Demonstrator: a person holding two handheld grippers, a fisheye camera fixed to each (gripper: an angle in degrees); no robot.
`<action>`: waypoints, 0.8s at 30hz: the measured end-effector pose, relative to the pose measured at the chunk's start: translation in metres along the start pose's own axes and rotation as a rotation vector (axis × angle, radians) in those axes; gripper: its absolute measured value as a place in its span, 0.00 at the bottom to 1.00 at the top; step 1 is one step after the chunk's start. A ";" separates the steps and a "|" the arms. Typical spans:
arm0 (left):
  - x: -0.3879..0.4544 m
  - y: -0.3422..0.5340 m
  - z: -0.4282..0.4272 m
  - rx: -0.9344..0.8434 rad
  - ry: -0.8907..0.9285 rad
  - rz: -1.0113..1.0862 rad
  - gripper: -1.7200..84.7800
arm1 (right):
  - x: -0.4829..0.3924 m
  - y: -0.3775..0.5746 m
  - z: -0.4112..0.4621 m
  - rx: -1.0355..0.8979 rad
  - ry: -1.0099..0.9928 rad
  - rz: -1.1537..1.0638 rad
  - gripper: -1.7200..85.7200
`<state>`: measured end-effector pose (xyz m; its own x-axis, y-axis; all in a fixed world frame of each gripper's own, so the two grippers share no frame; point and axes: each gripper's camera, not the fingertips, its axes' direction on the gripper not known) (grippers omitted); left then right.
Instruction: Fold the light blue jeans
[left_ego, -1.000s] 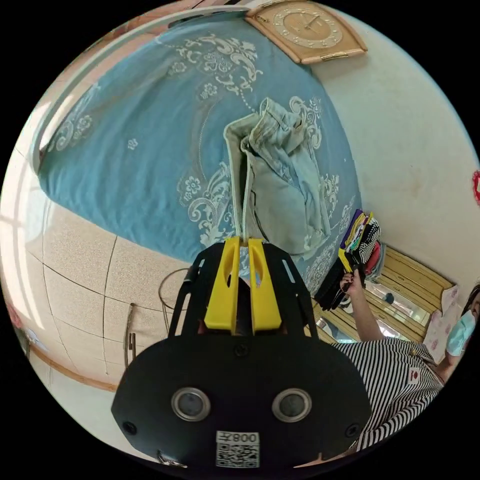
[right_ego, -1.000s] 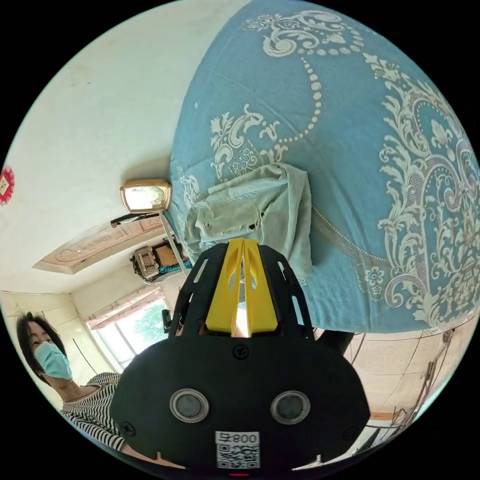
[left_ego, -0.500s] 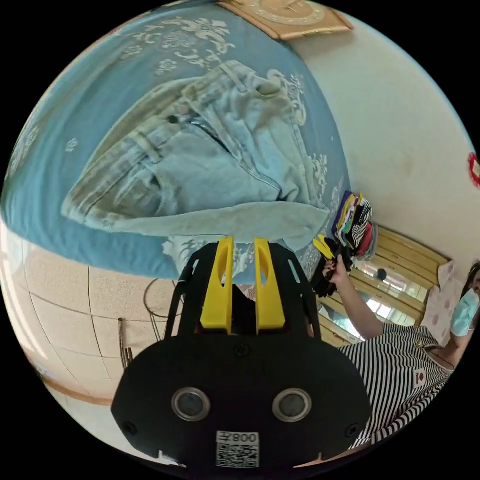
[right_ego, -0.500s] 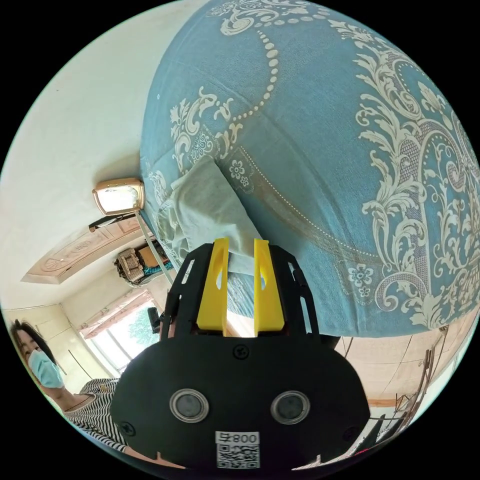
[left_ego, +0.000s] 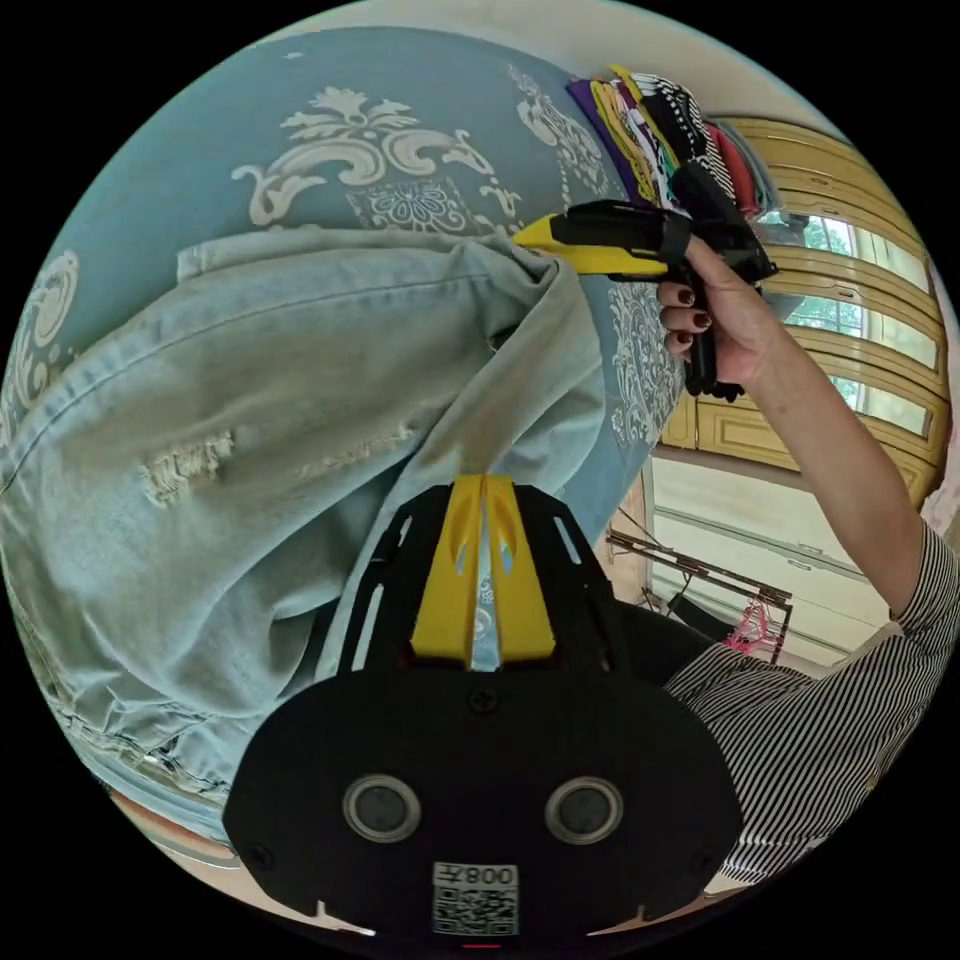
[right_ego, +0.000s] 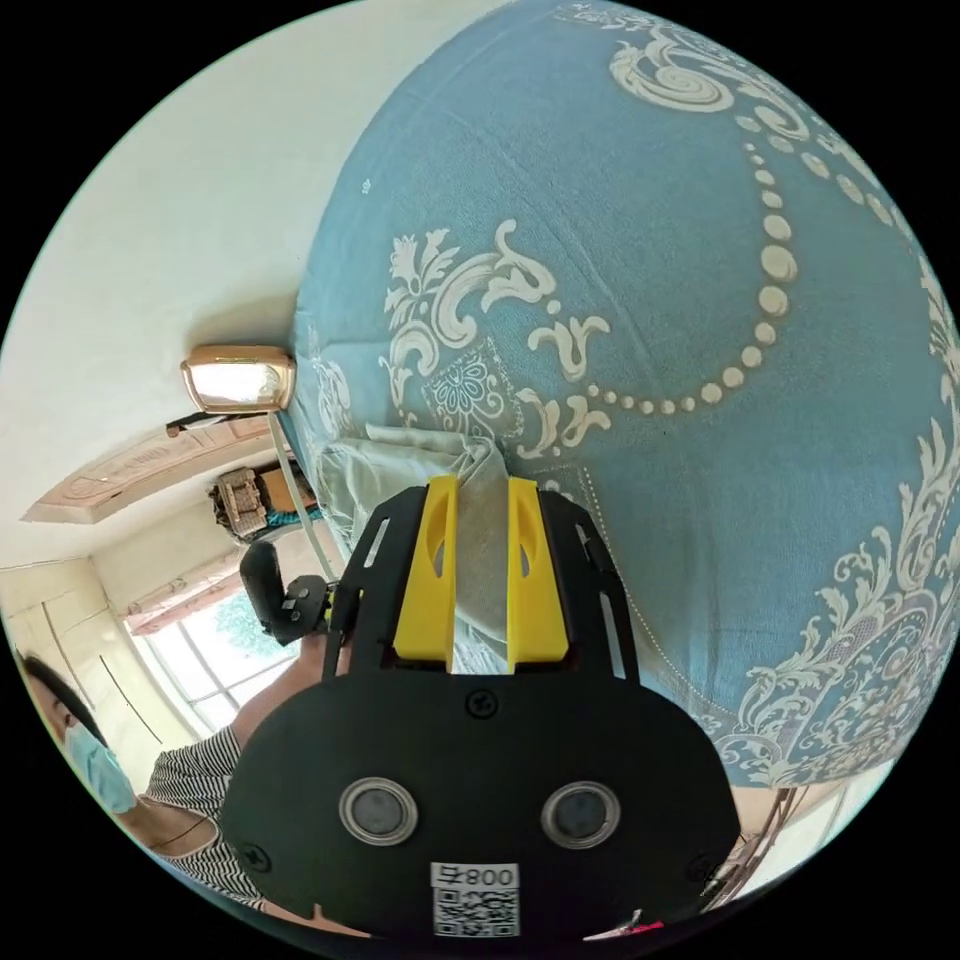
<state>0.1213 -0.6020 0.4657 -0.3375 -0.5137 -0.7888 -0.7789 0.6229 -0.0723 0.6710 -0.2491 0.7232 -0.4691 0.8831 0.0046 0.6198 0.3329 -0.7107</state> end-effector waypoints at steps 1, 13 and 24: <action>-0.003 0.003 0.004 0.003 0.014 0.001 0.04 | 0.005 0.003 0.002 -0.011 -0.010 0.010 0.10; -0.058 -0.020 0.025 0.203 -0.133 0.067 0.11 | 0.024 0.092 -0.025 0.050 -0.258 -0.009 0.05; -0.083 -0.009 0.048 0.228 -0.086 0.159 0.05 | 0.005 0.187 -0.052 0.168 -0.484 -0.033 0.05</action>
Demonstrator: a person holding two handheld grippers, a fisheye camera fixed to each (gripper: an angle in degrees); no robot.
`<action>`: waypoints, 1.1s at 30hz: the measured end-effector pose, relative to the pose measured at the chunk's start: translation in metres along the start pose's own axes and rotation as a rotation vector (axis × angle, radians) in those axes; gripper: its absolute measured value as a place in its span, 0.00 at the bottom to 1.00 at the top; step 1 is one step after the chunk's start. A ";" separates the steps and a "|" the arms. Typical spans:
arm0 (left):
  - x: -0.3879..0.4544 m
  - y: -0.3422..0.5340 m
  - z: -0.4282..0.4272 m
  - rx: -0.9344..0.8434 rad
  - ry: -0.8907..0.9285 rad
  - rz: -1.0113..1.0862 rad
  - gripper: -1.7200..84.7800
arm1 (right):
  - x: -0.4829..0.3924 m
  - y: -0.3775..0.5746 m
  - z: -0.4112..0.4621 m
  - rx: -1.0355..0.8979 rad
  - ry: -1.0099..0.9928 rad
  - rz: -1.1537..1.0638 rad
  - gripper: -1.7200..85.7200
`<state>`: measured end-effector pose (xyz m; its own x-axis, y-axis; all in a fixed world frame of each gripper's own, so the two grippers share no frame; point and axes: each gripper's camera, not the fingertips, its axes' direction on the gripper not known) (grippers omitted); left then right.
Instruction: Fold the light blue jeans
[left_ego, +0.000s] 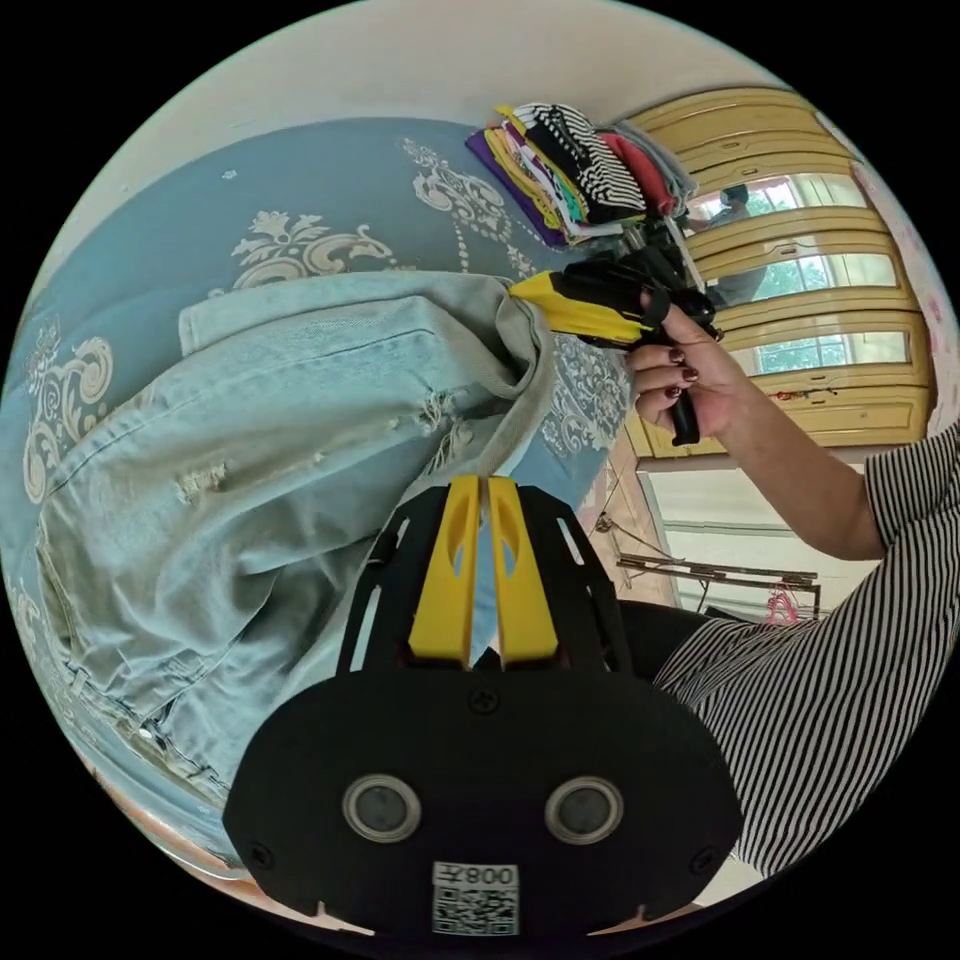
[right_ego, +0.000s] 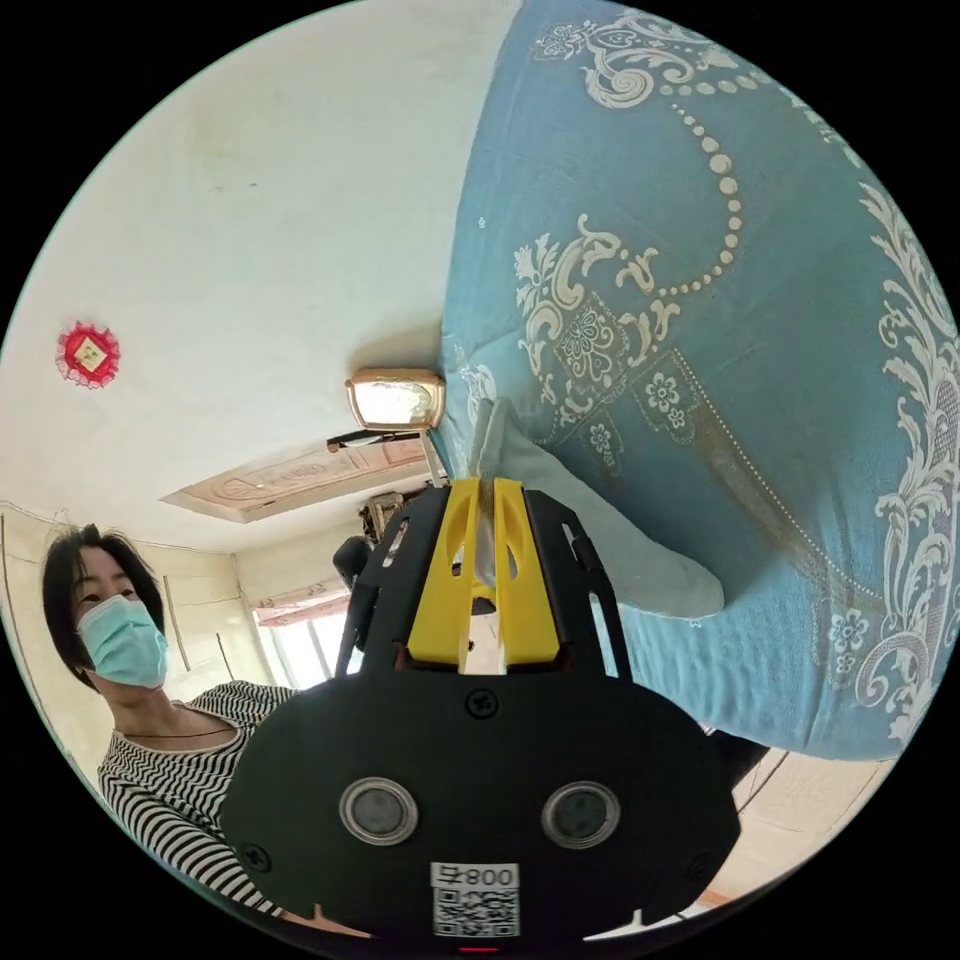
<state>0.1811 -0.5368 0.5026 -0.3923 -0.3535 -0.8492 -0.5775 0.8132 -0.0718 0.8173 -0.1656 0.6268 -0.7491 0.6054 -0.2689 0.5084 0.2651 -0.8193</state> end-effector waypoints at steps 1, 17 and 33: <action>0.001 0.000 -0.003 0.011 0.002 0.012 0.04 | -0.015 0.007 -0.005 0.008 0.000 -0.039 0.04; -0.049 -0.017 0.186 -0.372 0.180 0.099 0.06 | 0.118 0.238 -0.092 0.380 0.083 0.479 0.03; -0.133 -0.097 0.282 -0.421 -0.262 0.229 0.06 | 0.068 0.096 -0.022 0.299 0.879 0.230 0.10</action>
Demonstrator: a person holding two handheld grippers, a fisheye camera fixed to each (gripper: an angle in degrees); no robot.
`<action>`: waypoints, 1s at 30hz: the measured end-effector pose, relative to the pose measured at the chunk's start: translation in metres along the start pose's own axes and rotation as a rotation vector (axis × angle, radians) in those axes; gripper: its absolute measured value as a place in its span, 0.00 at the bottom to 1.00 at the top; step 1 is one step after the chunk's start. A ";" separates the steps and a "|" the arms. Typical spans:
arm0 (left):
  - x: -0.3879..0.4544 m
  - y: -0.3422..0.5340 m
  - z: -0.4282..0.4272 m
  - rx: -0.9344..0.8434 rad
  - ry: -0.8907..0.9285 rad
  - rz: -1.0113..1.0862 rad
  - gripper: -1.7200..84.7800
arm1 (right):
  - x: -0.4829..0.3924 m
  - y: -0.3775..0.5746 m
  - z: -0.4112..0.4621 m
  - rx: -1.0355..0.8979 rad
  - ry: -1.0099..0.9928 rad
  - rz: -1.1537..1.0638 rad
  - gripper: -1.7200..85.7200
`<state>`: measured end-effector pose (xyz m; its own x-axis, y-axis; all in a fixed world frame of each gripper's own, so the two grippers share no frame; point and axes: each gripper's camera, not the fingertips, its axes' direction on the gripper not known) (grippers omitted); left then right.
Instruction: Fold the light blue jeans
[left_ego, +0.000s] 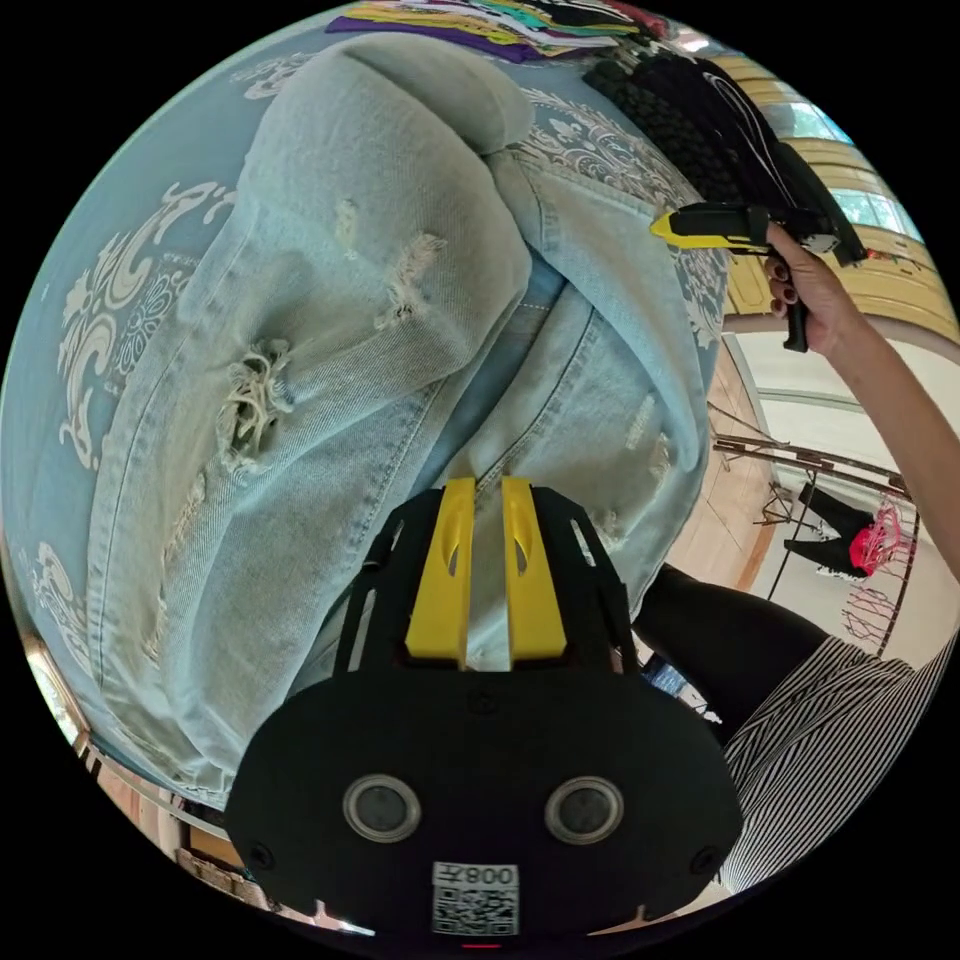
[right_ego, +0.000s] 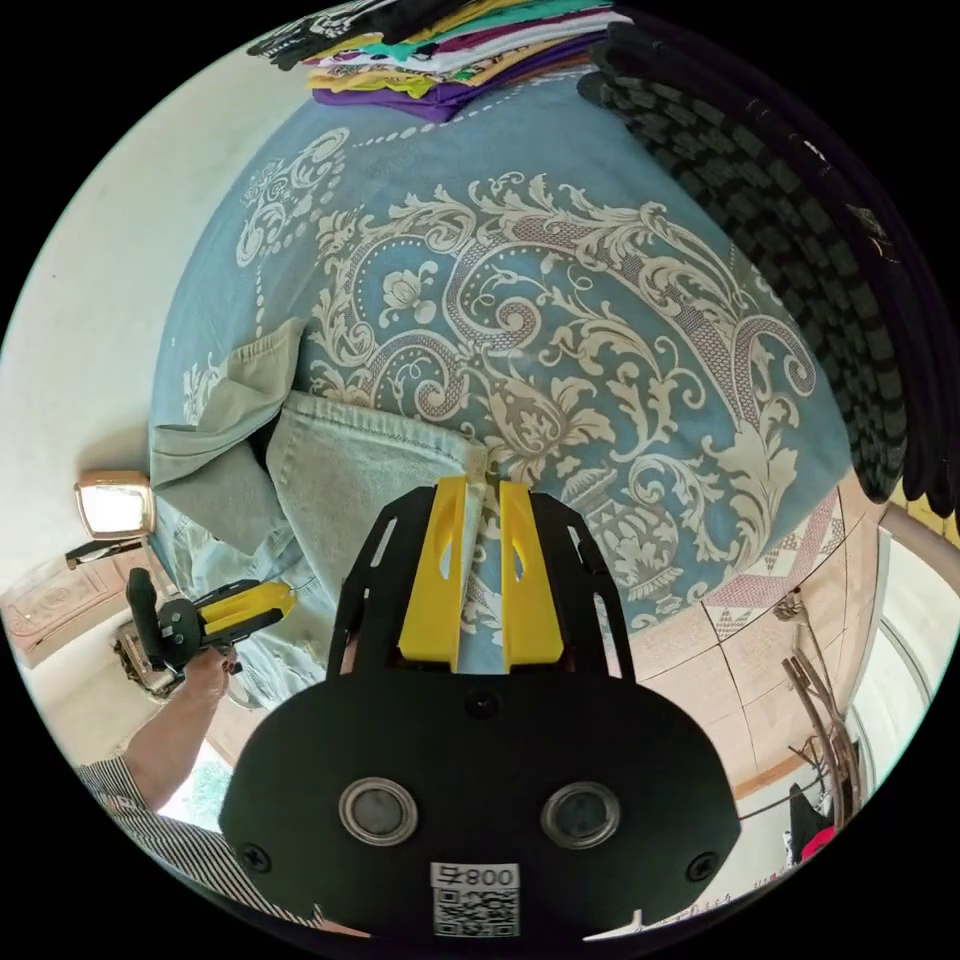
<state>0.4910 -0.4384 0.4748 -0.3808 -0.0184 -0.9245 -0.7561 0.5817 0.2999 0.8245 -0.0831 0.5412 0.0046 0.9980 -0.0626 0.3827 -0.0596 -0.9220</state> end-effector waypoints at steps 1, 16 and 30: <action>-0.001 0.001 0.001 0.008 0.001 -0.003 0.06 | -0.008 0.011 0.002 0.038 0.030 -0.017 0.09; 0.003 -0.009 -0.041 0.175 0.013 -0.082 0.04 | 0.033 0.097 -0.082 0.141 0.078 0.056 0.03; -0.048 -0.023 -0.121 0.283 -0.061 -0.258 0.07 | 0.025 0.086 -0.091 0.175 -0.233 0.059 0.09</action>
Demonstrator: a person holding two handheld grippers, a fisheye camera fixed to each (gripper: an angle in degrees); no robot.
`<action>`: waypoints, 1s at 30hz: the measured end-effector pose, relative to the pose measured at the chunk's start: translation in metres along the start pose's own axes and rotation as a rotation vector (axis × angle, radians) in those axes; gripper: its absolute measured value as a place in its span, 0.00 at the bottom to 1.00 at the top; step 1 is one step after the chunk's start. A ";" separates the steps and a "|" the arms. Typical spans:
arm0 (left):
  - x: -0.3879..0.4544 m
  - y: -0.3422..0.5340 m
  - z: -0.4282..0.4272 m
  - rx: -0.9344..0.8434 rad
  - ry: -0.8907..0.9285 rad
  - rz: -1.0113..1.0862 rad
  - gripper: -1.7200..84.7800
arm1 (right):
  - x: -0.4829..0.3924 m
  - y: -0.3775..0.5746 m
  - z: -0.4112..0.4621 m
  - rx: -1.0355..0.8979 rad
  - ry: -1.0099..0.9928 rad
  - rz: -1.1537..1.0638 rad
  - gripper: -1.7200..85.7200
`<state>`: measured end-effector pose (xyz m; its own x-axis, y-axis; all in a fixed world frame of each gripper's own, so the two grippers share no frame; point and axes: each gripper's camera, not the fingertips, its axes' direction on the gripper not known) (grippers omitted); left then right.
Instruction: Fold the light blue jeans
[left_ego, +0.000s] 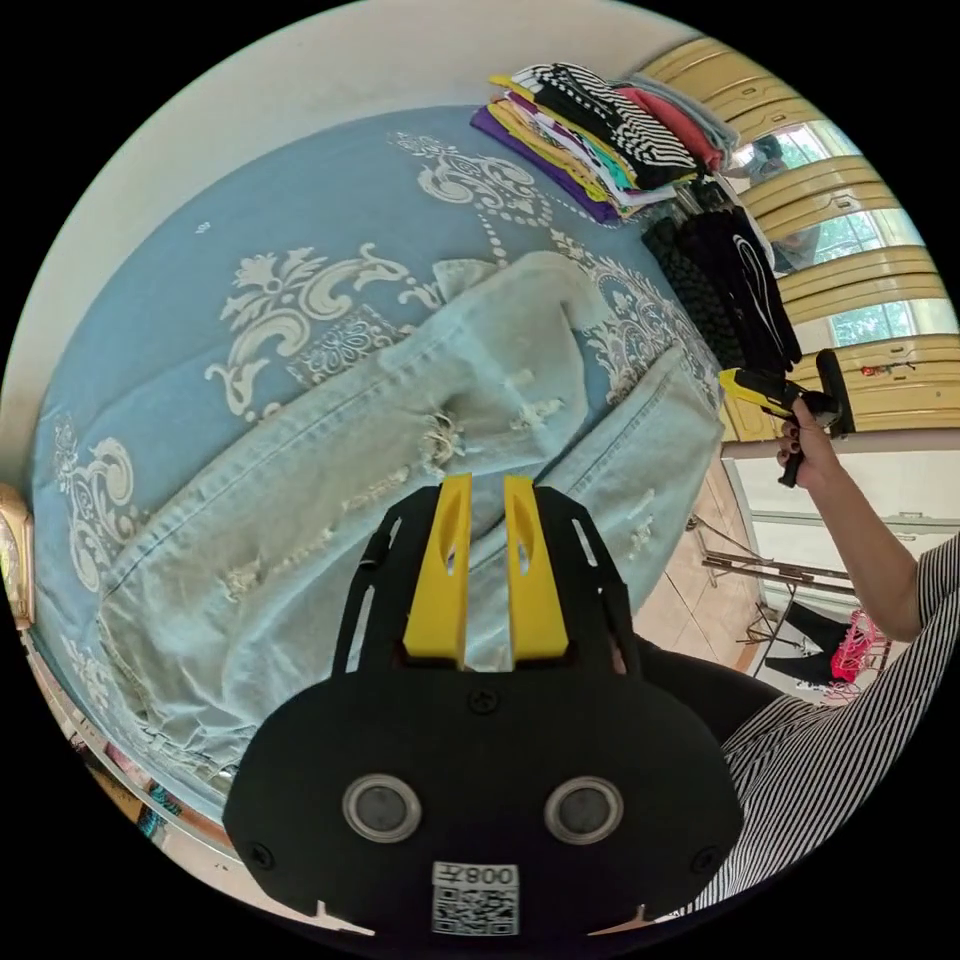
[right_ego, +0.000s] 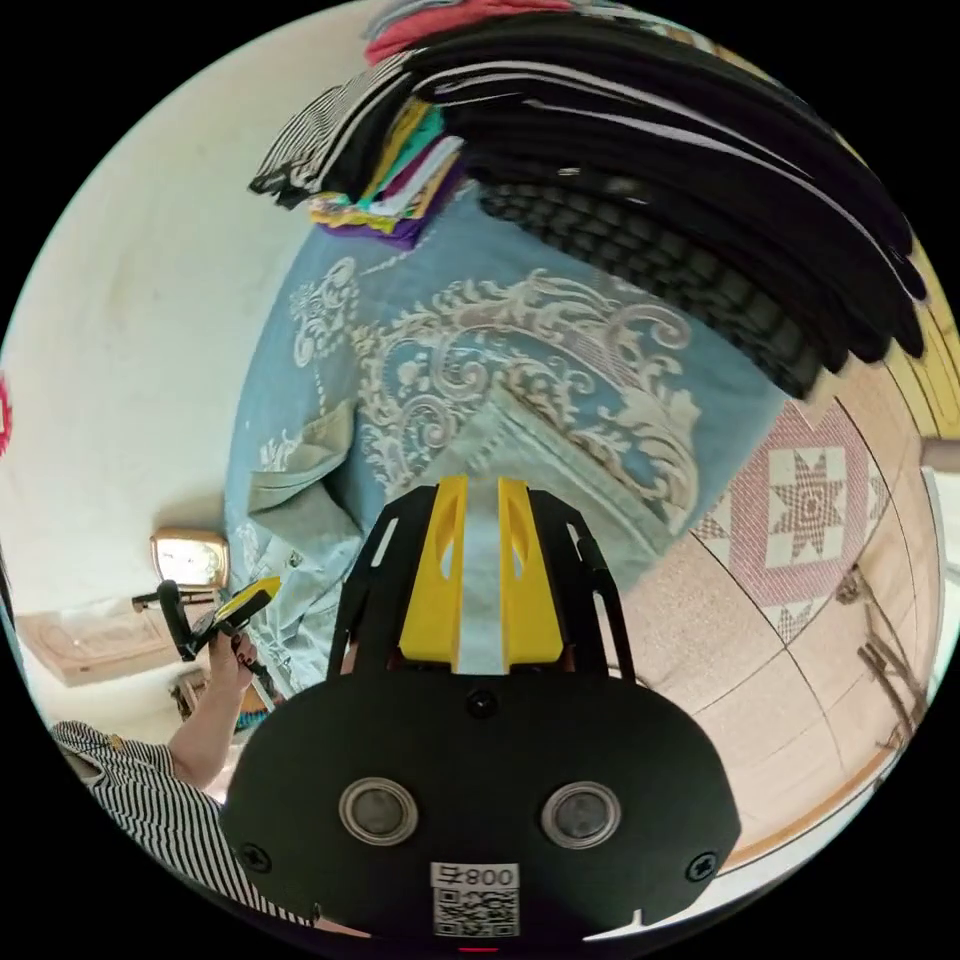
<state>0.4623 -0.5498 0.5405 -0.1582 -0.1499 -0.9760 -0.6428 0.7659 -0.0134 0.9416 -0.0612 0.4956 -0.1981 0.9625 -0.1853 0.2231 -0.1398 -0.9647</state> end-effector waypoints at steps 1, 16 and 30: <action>-0.004 -0.005 -0.002 -0.005 -0.021 -0.009 0.08 | -0.021 -0.019 0.013 -0.021 -0.034 -0.059 0.09; -0.008 -0.090 -0.039 -0.144 -0.092 0.013 0.04 | -0.080 -0.093 0.089 -0.314 -0.196 -0.069 0.05; 0.071 -0.026 -0.275 0.243 -0.024 -0.105 0.02 | -0.058 -0.016 -0.124 0.084 -0.556 0.017 0.03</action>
<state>0.2620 -0.7525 0.5314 -0.0805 -0.2234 -0.9714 -0.4558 0.8749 -0.1634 1.0681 -0.0854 0.5451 -0.6733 0.6958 -0.2500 0.1585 -0.1944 -0.9680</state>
